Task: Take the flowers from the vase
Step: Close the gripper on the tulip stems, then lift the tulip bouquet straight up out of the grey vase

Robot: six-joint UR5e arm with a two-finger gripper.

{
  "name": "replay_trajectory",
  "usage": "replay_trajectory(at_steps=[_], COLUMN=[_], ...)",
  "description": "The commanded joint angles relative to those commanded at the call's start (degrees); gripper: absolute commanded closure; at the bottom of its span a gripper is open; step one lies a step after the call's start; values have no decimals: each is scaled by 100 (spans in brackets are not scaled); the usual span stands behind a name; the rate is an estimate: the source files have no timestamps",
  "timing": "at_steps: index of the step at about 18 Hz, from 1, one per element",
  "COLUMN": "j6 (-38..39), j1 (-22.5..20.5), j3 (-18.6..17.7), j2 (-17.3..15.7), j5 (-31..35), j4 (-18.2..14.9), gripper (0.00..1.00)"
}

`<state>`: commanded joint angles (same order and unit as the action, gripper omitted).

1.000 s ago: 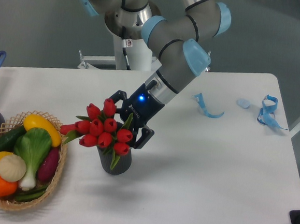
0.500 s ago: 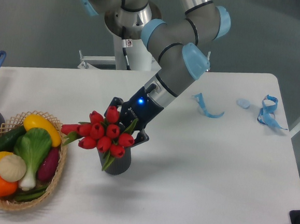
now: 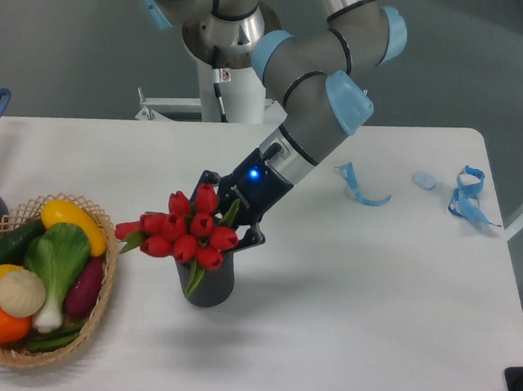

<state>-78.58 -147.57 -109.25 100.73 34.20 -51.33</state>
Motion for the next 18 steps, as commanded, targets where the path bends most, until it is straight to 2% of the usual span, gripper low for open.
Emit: replay_trajectory(at_steps=[5, 12, 18], j6=[352, 923, 1380], j1=[-9, -114, -334], j3=[35, 175, 527], j2=[-220, -774, -853], j5=[-141, -378, -809], j4=[9, 26, 62], gripper=[62, 62, 62])
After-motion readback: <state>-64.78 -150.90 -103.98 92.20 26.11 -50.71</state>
